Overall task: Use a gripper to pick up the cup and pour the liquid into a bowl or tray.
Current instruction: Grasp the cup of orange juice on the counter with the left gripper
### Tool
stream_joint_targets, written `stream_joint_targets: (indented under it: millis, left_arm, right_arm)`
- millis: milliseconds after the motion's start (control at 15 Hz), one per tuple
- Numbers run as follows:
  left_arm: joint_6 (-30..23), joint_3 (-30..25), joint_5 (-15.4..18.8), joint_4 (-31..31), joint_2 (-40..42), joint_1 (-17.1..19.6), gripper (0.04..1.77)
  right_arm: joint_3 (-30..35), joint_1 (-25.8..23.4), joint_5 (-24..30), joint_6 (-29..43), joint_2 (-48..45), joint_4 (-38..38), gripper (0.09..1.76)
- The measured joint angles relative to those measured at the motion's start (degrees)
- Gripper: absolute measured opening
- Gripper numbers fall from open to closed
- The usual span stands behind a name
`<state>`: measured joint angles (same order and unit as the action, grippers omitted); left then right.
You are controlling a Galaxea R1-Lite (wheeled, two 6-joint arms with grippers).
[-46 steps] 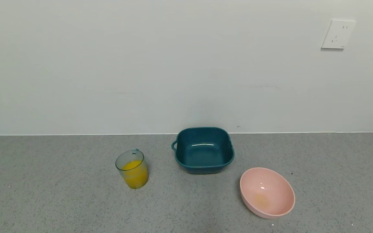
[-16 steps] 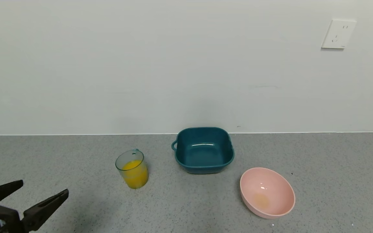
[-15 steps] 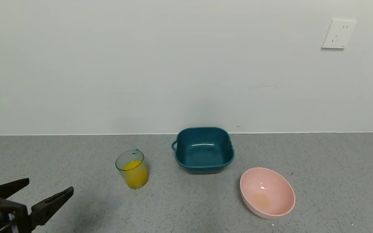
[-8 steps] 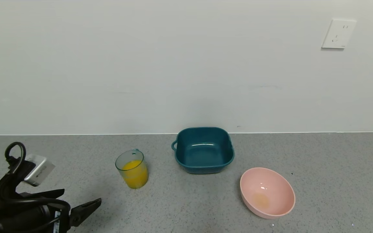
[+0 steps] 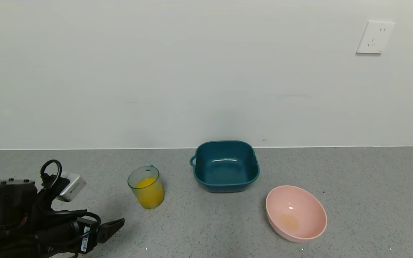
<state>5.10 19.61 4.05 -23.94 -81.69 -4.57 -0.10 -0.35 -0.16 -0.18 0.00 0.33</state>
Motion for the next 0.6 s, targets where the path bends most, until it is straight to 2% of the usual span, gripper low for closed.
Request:
stream_joint_targets:
  millis: [267, 600]
  left_arm:
    - [-0.06, 1.05, -1.18, -1.66, -4.52, -0.68, 1.72]
    - [-0.17, 0.72, -2.45, -14.53, -12.80, -3.13, 1.72]
  right_arm:
    - [0.00, 0.00, 0.00, 0.02, 0.00, 0.00, 1.71]
    - [0.00, 0.00, 0.00, 0.05, 0.00, 0.02, 1.71]
